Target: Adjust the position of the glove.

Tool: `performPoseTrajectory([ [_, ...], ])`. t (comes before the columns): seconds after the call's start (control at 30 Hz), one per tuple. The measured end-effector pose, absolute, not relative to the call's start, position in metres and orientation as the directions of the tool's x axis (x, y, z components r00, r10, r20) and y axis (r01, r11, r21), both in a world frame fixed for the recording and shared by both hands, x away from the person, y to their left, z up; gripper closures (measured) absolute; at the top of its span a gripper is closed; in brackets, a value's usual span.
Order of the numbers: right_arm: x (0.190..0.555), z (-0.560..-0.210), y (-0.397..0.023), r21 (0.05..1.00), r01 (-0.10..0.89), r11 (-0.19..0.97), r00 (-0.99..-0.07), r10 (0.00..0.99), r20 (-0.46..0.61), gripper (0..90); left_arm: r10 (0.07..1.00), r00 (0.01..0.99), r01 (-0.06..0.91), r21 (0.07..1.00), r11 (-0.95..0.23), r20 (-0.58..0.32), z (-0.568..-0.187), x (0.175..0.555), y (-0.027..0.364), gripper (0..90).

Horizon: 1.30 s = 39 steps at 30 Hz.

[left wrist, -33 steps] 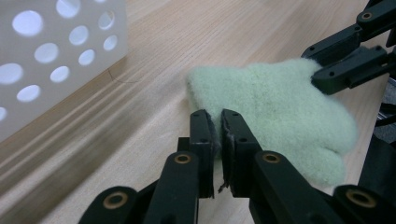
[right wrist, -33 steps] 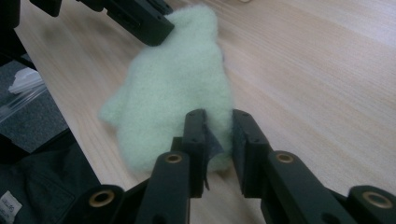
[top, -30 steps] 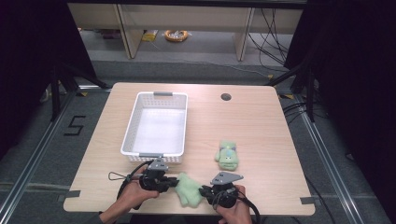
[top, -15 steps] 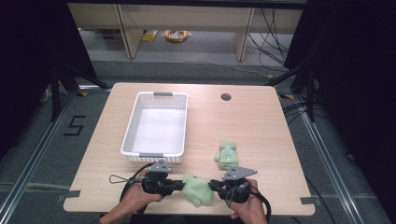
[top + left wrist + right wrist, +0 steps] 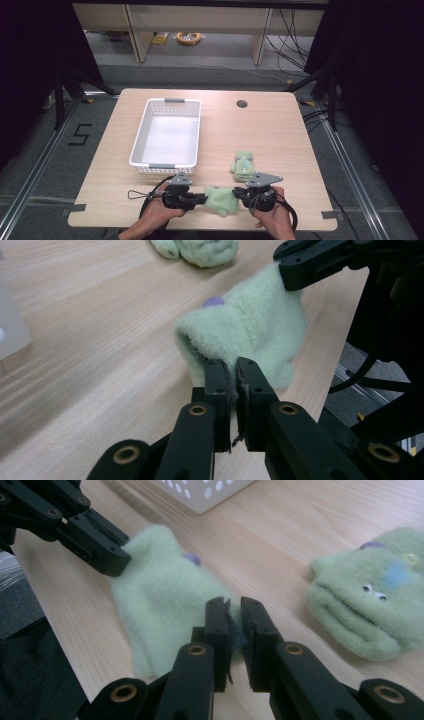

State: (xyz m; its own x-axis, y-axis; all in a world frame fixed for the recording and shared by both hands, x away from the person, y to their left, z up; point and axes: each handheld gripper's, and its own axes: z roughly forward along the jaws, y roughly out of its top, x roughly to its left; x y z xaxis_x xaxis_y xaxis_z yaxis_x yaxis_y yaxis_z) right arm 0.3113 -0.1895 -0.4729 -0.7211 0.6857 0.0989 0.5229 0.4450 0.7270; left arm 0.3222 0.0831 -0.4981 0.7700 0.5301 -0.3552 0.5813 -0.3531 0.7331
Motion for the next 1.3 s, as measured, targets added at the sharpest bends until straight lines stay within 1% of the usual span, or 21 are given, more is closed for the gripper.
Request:
performPoseTrajectory([
  [0.07, 0.314, -0.473, -0.191, 0.723, 0.513, 0.464, -0.728, 0.682, 0.079, 83.0, 0.533, 0.765, 0.588, 0.731, -0.346, -0.363, -0.5, 0.32, 0.081, 84.2],
  [0.3, 0.32, -0.478, -0.191, 0.696, 0.536, 0.477, -0.728, 0.679, 0.096, 82.9, 0.538, 0.746, 0.618, 0.707, -0.343, -0.392, -0.508, 0.316, 0.078, 83.9],
  [0.33, 0.322, -0.48, -0.19, 0.692, 0.535, 0.485, -0.729, 0.679, 0.088, 82.8, 0.525, 0.751, 0.618, 0.706, -0.346, -0.401, -0.509, 0.317, 0.078, 83.5],
  [0.37, 0.322, -0.483, -0.189, 0.704, 0.536, 0.465, -0.723, 0.683, 0.099, 82.7, 0.535, 0.75, 0.616, 0.707, -0.348, -0.39, -0.511, 0.317, 0.078, 83.3],
  [0.47, 0.324, -0.487, -0.189, 0.673, 0.548, 0.497, -0.724, 0.685, 0.084, 82.4, 0.548, 0.761, 0.597, 0.708, -0.378, -0.349, -0.515, 0.317, 0.078, 82.7],
  [0.5, 0.325, -0.491, -0.188, 0.684, 0.541, 0.489, -0.721, 0.689, 0.078, 82.3, 0.55, 0.758, 0.598, 0.71, -0.371, -0.351, -0.516, 0.316, 0.077, 82.5],
  [0.53, 0.325, -0.491, -0.188, 0.667, 0.564, 0.486, -0.713, 0.694, 0.098, 82.1, 0.549, 0.761, 0.596, 0.706, -0.382, -0.346, -0.515, 0.316, 0.077, 82.3],
  [0.6, 0.326, -0.492, -0.188, 0.654, 0.57, 0.497, -0.713, 0.695, 0.093, 81.5, 0.552, 0.769, 0.58, 0.715, -0.391, -0.322, -0.515, 0.316, 0.077, 82.3],
  [0.63, 0.326, -0.495, -0.187, 0.672, 0.562, 0.483, -0.71, 0.698, 0.092, 81.0, 0.551, 0.77, 0.579, 0.714, -0.394, -0.321, -0.515, 0.315, 0.077, 82.1],
  [0.73, 0.326, -0.494, -0.188, 0.652, 0.573, 0.496, -0.71, 0.698, 0.092, 78.8, 0.547, 0.772, 0.578, 0.714, -0.395, -0.323, -0.516, 0.315, 0.076, 80.7],
  [0.8, 0.328, -0.496, -0.188, 0.658, 0.564, 0.499, -0.714, 0.695, 0.085, 77.2, 0.55, 0.776, 0.571, 0.714, -0.405, -0.309, -0.516, 0.315, 0.077, 77.6],
  [0.97, 0.329, -0.497, -0.19, 0.669, 0.572, 0.474, -0.705, 0.702, 0.104, 69.8, 0.566, 0.763, 0.584, 0.708, -0.398, -0.311, -0.516, 0.313, 0.08, 63.9],
  [1.0, 0.329, -0.495, -0.192, 0.656, 0.576, 0.488, -0.708, 0.698, 0.103, 67.3, 0.571, 0.766, 0.574, 0.712, -0.404, -0.294, -0.514, 0.312, 0.081, 60.7],
  [1.03, 0.331, -0.496, -0.192, 0.679, 0.56, 0.474, -0.716, 0.69, 0.109, 64.0, 0.572, 0.767, 0.572, 0.716, -0.4, -0.293, -0.513, 0.312, 0.082, 57.9],
  [1.07, 0.329, -0.493, -0.193, 0.662, 0.582, 0.472, -0.7, 0.705, 0.113, 62.6, 0.581, 0.76, 0.577, 0.715, -0.394, -0.293, -0.512, 0.311, 0.082, 55.8],
  [1.1, 0.33, -0.493, -0.194, 0.684, 0.56, 0.469, -0.705, 0.703, 0.095, 61.6, 0.576, 0.766, 0.567, 0.723, -0.395, -0.286, -0.511, 0.311, 0.084, 54.4],
  [1.13, 0.33, -0.491, -0.195, 0.678, 0.565, 0.47, -0.703, 0.705, 0.097, 59.7, 0.578, 0.765, 0.562, 0.731, -0.386, -0.283, -0.508, 0.311, 0.086, 53.0],
  [1.17, 0.331, -0.488, -0.196, 0.704, 0.552, 0.446, -0.701, 0.705, 0.102, 57.8, 0.582, 0.763, 0.563, 0.73, -0.387, -0.28, -0.506, 0.31, 0.087, 51.1],
  [1.23, 0.331, -0.482, -0.2, 0.701, 0.555, 0.448, -0.688, 0.721, 0.085, 55.9, 0.59, 0.755, 0.567, 0.737, -0.369, -0.286, -0.504, 0.31, 0.088, 49.5],
  [1.27, 0.331, -0.48, -0.202, 0.703, 0.564, 0.434, -0.676, 0.731, 0.091, 55.2, 0.585, 0.765, 0.551, 0.744, -0.377, -0.27, -0.502, 0.31, 0.09, 48.6],
  [1.3, 0.334, -0.478, -0.205, 0.719, 0.553, 0.422, -0.667, 0.741, 0.078, 54.6, 0.597, 0.752, 0.565, 0.741, -0.363, -0.281, -0.5, 0.309, 0.09, 47.3],
])
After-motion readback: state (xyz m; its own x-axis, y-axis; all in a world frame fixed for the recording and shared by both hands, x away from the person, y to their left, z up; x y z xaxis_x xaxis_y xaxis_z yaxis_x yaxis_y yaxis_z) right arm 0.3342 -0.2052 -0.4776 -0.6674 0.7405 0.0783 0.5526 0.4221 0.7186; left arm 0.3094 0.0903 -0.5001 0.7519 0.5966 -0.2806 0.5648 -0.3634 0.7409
